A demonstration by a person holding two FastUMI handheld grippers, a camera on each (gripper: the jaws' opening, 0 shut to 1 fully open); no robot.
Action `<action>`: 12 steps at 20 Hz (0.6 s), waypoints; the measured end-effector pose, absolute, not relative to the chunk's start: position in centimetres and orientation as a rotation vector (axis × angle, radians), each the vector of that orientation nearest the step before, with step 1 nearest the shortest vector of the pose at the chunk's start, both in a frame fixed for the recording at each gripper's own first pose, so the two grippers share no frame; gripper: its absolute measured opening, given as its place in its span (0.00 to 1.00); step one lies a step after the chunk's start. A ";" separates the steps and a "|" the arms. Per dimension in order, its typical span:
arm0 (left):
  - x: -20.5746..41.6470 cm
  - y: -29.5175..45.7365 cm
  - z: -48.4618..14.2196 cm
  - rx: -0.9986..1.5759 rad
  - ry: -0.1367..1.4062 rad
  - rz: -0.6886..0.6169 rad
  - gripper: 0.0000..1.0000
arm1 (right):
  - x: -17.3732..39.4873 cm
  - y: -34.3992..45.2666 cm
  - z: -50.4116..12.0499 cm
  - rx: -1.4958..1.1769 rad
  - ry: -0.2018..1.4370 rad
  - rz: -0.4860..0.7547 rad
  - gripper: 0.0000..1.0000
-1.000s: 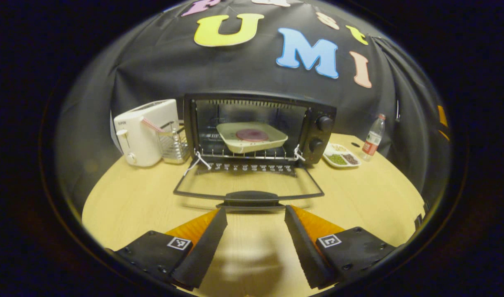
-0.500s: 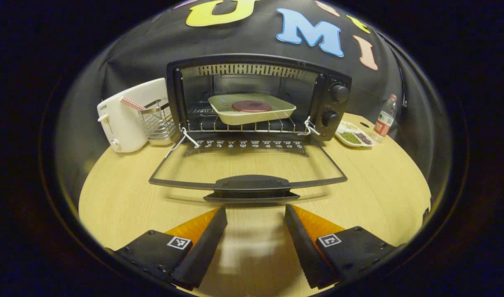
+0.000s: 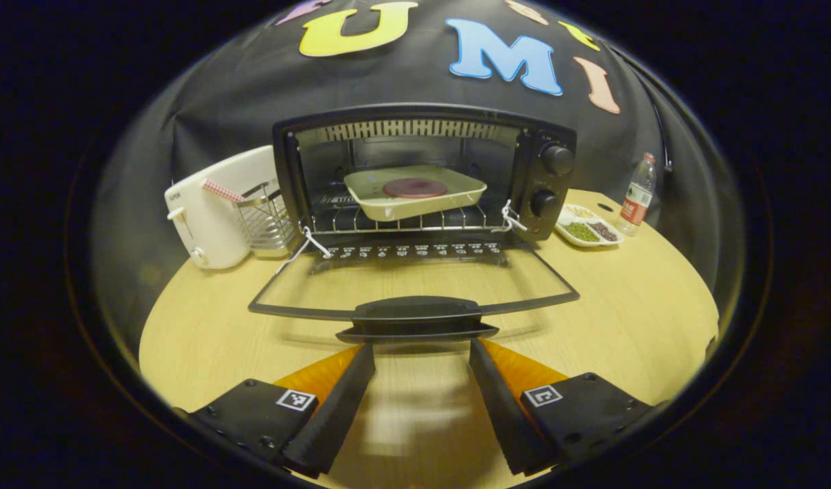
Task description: Open the electric oven with the left hand, put the food in, and close the electric oven.
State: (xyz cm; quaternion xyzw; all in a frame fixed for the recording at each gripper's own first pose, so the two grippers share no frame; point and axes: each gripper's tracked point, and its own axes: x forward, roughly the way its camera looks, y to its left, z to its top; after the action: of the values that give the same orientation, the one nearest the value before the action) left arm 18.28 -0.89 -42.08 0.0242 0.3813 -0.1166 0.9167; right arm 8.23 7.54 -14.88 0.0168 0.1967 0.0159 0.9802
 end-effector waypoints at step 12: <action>21.4 -0.9 -34.0 0.015 0.564 -0.231 1.00 | 9.0 8.3 -15.5 0.058 0.416 0.072 0.98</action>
State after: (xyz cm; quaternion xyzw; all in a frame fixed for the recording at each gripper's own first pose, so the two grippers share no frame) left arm 21.44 -0.93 -34.00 0.0072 0.2778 -0.1136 0.9539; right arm 9.04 8.27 -15.54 0.0290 0.2065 0.0359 0.9774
